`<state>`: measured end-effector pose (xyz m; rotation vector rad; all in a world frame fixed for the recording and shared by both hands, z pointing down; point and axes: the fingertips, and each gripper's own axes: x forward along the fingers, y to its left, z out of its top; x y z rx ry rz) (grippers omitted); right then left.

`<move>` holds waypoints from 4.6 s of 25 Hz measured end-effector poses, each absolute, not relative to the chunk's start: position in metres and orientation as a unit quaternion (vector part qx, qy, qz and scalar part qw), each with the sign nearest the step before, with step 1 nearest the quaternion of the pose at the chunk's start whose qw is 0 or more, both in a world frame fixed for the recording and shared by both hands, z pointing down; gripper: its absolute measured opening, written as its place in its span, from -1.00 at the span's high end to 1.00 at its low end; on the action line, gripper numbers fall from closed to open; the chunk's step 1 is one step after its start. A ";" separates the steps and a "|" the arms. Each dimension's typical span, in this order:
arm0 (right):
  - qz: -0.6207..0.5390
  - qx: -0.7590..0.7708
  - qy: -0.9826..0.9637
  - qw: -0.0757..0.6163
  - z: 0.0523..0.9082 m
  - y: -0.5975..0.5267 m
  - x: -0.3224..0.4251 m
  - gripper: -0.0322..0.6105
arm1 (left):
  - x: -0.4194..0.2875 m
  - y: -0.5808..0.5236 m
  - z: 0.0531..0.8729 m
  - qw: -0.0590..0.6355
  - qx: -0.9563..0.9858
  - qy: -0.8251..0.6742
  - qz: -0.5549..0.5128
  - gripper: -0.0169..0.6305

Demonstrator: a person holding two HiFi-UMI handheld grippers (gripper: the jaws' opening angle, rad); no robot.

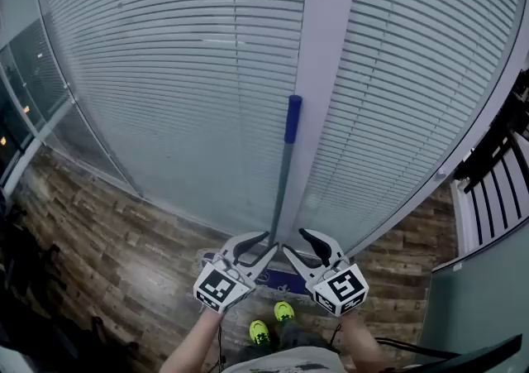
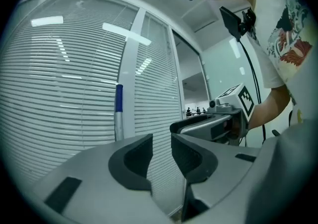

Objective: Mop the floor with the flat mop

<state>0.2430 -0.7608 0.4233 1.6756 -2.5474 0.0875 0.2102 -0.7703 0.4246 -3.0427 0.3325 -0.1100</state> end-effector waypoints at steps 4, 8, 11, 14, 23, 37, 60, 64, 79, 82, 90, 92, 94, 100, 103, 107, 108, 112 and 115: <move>0.020 0.558 -0.828 0.046 0.418 -0.811 0.274 0.33 | 0.238 -0.822 0.421 0.047 -0.990 0.131 -0.035 0.46; 0.020 0.558 -0.829 0.040 0.419 -0.866 0.304 0.33 | 0.268 -0.874 0.426 0.048 -0.986 0.156 -0.038 0.41; 0.015 0.559 -0.828 0.038 0.433 -0.897 0.328 0.33 | 0.294 -0.907 0.448 0.059 -0.984 0.161 -0.055 0.37; 0.015 0.556 -0.830 0.040 0.414 -0.935 0.347 0.33 | 0.322 -0.942 0.442 0.058 -0.982 0.163 -0.070 0.35; -0.025 0.547 -0.836 0.042 0.358 -1.000 0.352 0.33 | 0.366 -0.995 0.428 0.068 -0.978 0.183 -0.072 0.35; -0.072 0.522 -0.850 0.005 0.291 -0.979 0.332 0.33 | 0.350 -0.956 0.429 0.062 -0.979 0.184 -0.069 0.54; -0.054 0.423 -0.904 -0.031 0.292 -0.645 0.140 0.46 | 0.216 -0.630 0.453 0.114 -0.981 -0.142 -0.061 0.56; -0.050 0.412 -0.909 -0.046 0.298 -0.604 0.125 0.45 | 0.206 -0.596 0.461 0.092 -0.985 -0.136 -0.053 0.81; -0.028 0.324 -0.946 -0.004 0.370 -0.338 0.089 0.39 | 0.193 -0.369 0.533 0.090 -0.981 -0.058 -0.161 0.72; -0.011 0.305 -0.952 -0.013 0.385 -0.279 0.083 0.37 | 0.189 -0.320 0.549 0.097 -0.980 -0.034 -0.172 0.70; -0.008 0.291 -0.956 -0.045 0.405 -0.146 0.095 0.33 | 0.197 -0.199 0.572 0.099 -0.978 0.004 -0.182 0.67; -0.011 0.279 -0.958 -0.060 0.399 -0.115 0.091 0.33 | 0.192 -0.169 0.569 0.095 -0.979 0.015 -0.179 0.67; -0.017 0.268 -0.961 -0.065 0.395 -0.091 0.085 0.33 | 0.187 -0.145 0.570 0.090 -0.979 0.021 -0.181 0.67; -0.006 0.255 -0.967 -0.030 0.403 -0.025 0.051 0.32 | 0.152 -0.083 0.579 0.078 -0.978 0.034 -0.192 0.64; -0.002 0.251 -0.968 -0.017 0.405 0.001 0.030 0.32 | 0.131 -0.059 0.579 0.065 -0.979 0.048 -0.189 0.62; 0.003 0.257 -0.965 -0.045 0.394 0.037 -0.004 0.31 | 0.101 -0.021 0.571 0.055 -0.982 0.059 -0.170 0.62; 0.001 0.259 -0.965 -0.048 0.392 0.049 -0.016 0.31 | 0.091 -0.008 0.572 0.053 -0.982 0.059 -0.169 0.62; 0.004 0.262 -0.964 -0.043 0.394 0.105 -0.067 0.31 | 0.044 0.050 0.577 0.046 -0.983 0.056 -0.167 0.59; 0.008 0.264 -0.963 -0.047 0.398 0.143 -0.100 0.30 | 0.013 0.088 0.585 0.038 -0.983 0.056 -0.168 0.55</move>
